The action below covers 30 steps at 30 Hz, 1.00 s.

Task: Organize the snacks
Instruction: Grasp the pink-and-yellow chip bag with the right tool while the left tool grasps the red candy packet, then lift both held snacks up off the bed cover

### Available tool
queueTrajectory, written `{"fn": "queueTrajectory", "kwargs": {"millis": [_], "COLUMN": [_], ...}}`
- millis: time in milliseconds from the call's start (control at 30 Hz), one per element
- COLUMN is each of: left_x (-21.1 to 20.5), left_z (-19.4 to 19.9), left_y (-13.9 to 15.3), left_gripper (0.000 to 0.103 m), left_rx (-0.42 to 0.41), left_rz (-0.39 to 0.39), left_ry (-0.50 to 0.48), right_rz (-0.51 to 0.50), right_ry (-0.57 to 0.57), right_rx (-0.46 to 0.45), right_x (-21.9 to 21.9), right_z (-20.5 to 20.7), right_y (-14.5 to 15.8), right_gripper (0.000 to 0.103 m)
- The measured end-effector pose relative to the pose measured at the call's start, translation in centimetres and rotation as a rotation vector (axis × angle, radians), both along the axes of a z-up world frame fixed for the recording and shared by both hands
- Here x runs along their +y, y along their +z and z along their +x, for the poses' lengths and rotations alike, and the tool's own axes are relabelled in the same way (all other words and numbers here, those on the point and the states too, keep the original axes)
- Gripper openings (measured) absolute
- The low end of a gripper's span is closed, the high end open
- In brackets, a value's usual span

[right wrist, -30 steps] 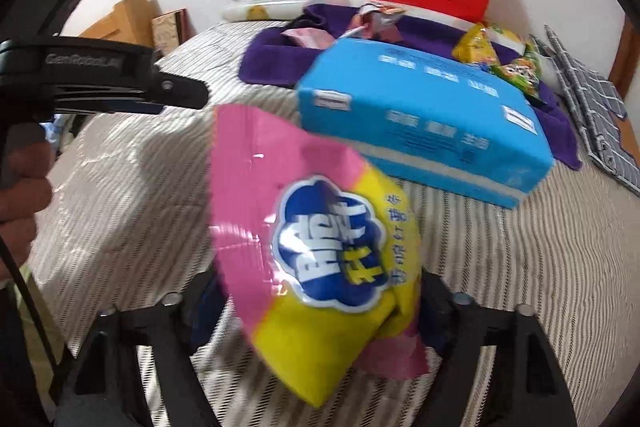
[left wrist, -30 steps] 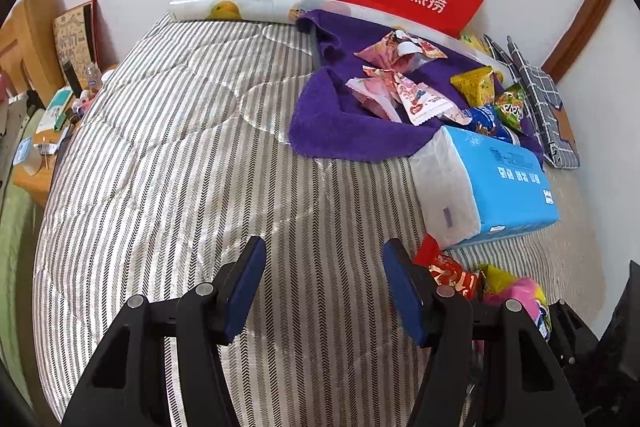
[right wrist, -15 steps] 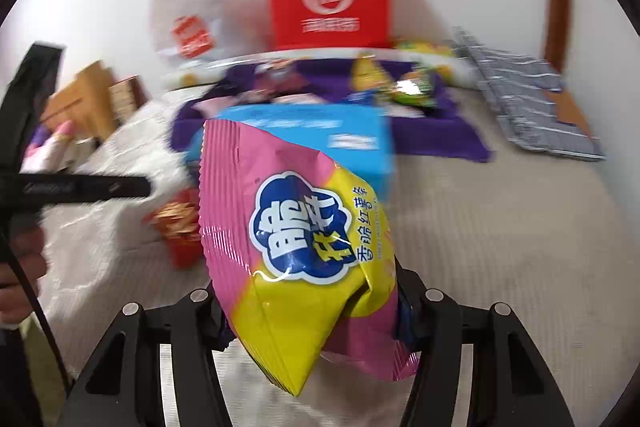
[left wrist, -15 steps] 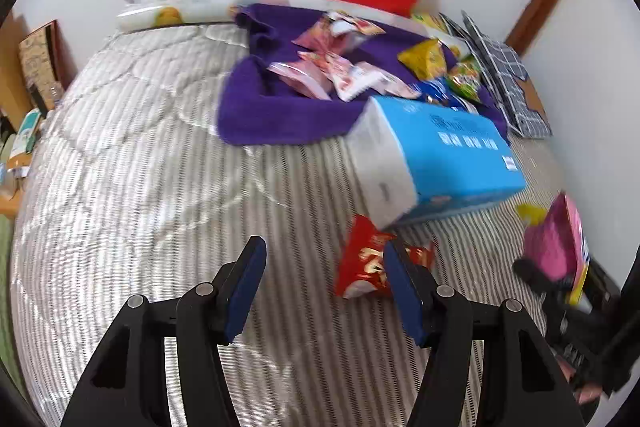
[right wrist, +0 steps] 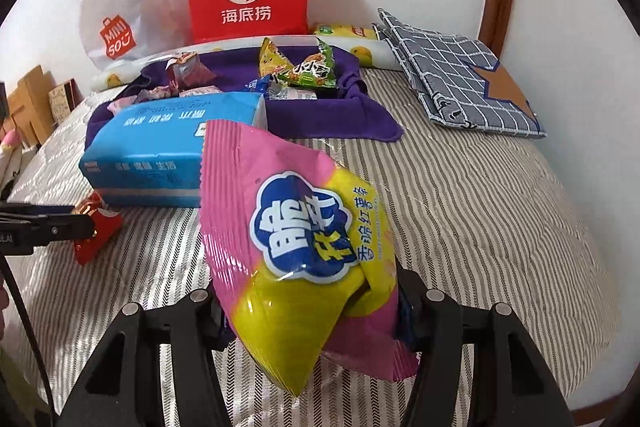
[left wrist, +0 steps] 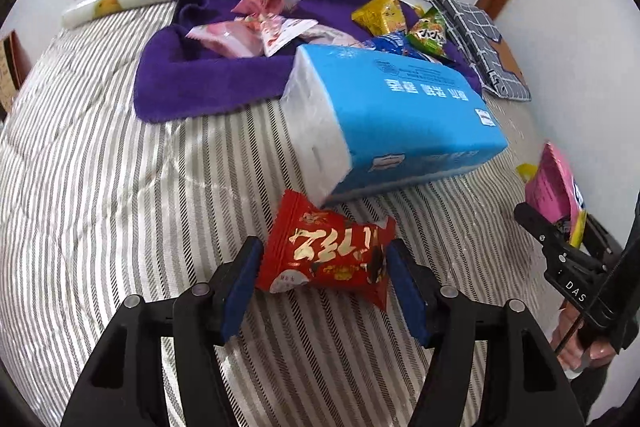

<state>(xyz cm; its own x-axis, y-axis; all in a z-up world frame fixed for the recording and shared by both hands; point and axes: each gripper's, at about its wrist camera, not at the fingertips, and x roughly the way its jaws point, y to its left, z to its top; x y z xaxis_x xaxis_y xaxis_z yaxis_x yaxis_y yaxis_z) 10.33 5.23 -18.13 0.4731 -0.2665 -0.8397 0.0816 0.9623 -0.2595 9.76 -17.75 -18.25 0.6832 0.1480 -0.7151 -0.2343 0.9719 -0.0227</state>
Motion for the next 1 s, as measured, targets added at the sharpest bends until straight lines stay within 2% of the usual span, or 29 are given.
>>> {"fn": "queueTrajectory", "kwargs": {"millis": [100,200,233,300,333,533,667,800,900,1000], "left_x": [-0.9,-2.4,-2.9,-3.1,-3.1,-0.4,2.0,3.8,4.1,3.6], "left_z": [0.1,-0.1,-0.3,-0.5,-0.7,-1.7,-1.7,-1.5,-1.7,-1.9], "left_y": [-0.2,-0.4,-0.5,-0.6,-0.7,-0.1,0.1,-0.1,-0.6,-0.8], "left_gripper": [0.071,0.071,0.069,0.058,0.056,0.05,0.05,0.051,0.052,0.053], "left_rx": [-0.008,-0.039,-0.058,-0.081,-0.095,-0.104,-0.106,-0.097,-0.108,-0.128], "left_rz": [0.035,0.136,0.179,0.228,0.252,0.23,0.234,0.2,0.215,0.235], "left_ry": [-0.013,-0.028,-0.024,-0.017,-0.013,0.036,0.114,0.184,0.203,0.205], "right_rz": [0.003,0.011,0.011,0.01,0.01,0.028,0.079,0.069,0.038,0.049], "right_ry": [0.005,0.012,0.013,0.014,0.017,0.103,0.181,0.19,0.204,0.242], "right_rx": [0.014,0.019,0.018,0.021,0.023,0.026,0.024,0.025,-0.003,-0.023], "right_x": [0.2,0.4,0.5,0.7,0.8,2.0,2.9,3.6,3.7,3.6], "right_z": [0.2,0.2,0.2,0.2,0.2,-0.6,-1.0,-1.3,-1.9,-2.5], "right_y": [-0.3,-0.4,-0.4,-0.4,-0.4,-0.2,-0.1,0.2,0.6,1.3], "right_gripper": [0.058,0.058,0.058,0.058,0.058,0.059,0.071,0.072,0.072,0.072]}}
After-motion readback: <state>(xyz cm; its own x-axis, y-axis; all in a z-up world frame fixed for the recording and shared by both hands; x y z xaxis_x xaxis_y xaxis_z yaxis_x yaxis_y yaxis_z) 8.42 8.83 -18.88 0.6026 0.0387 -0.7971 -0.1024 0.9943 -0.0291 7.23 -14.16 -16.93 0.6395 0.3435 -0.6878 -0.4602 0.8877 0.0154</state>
